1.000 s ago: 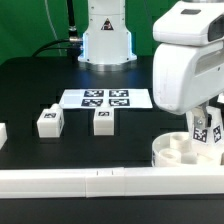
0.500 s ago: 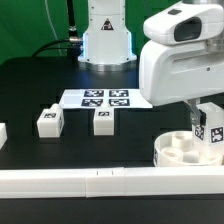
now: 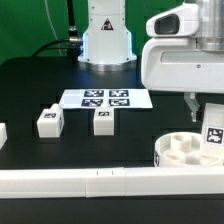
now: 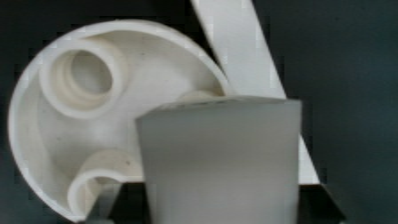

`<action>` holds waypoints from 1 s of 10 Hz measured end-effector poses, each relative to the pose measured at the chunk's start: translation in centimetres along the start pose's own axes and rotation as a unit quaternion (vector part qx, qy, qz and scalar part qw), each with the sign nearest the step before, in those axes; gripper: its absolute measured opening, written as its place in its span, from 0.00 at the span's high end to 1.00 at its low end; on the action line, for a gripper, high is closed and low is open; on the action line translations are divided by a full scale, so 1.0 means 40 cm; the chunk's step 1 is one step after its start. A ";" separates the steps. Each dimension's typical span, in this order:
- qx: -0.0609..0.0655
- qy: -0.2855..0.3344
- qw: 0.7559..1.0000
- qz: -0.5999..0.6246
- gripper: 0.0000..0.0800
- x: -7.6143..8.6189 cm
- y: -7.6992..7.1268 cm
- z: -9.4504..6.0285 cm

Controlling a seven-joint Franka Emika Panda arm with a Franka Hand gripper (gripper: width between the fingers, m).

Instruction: Assemble stool

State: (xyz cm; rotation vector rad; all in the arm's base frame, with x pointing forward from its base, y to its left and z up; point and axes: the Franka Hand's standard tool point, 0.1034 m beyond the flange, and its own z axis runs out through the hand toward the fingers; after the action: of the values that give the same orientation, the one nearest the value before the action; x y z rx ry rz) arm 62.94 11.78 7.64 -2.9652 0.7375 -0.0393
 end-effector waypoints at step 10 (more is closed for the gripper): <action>0.026 -0.016 0.940 0.341 0.57 0.000 0.003 0.001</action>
Offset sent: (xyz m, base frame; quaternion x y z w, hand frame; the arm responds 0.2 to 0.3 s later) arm 0.0000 0.0000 0.0000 0.0000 0.0000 0.1938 0.9810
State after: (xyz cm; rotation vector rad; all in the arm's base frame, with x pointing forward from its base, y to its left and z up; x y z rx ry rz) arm 62.88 11.67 7.59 -2.4847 1.6691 0.0353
